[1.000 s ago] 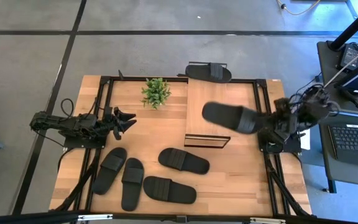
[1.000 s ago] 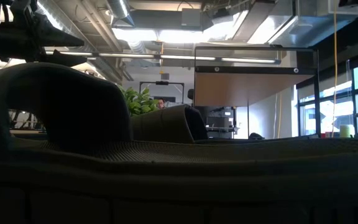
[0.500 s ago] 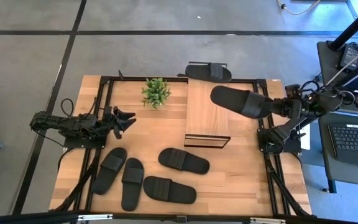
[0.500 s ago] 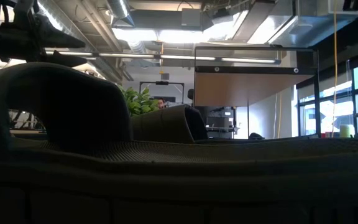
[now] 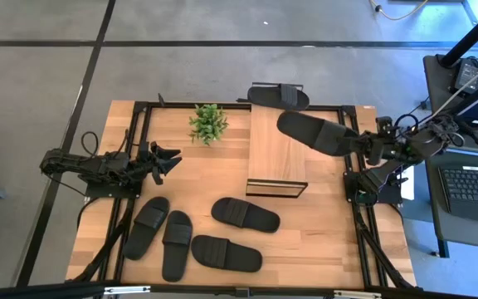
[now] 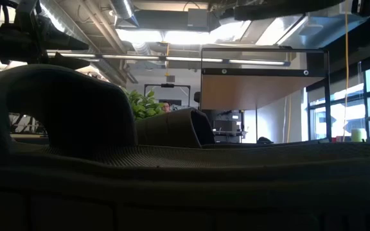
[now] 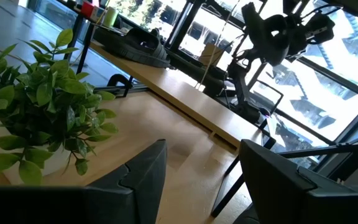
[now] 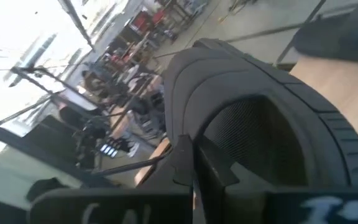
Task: Pick and place slides into the shelf
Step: Put the black slide on the shelf
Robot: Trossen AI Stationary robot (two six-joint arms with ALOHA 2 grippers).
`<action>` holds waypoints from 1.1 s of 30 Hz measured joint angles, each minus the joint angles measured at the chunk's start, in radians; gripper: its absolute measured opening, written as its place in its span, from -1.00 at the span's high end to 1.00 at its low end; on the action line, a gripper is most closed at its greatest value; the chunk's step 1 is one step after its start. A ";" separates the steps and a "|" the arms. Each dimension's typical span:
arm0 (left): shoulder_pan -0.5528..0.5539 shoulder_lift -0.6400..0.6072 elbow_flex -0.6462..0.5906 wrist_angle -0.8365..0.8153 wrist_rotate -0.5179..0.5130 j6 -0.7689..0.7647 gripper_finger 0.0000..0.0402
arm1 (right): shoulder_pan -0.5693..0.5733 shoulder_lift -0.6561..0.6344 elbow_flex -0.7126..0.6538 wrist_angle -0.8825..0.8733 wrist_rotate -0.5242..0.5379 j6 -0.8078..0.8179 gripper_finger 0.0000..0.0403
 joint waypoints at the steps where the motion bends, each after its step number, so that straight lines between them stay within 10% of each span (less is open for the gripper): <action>1: 0.000 0.000 0.000 0.000 0.000 0.000 0.03 | -0.015 0.003 0.000 0.000 0.000 -0.006 0.97; 20: 0.000 0.000 0.000 -0.005 0.005 0.000 0.03 | -0.377 0.113 0.000 0.064 -0.267 -0.155 0.97; 33: 0.000 0.000 0.000 -0.005 0.005 -0.005 0.03 | -0.779 0.217 -0.001 0.203 -0.746 -0.300 0.97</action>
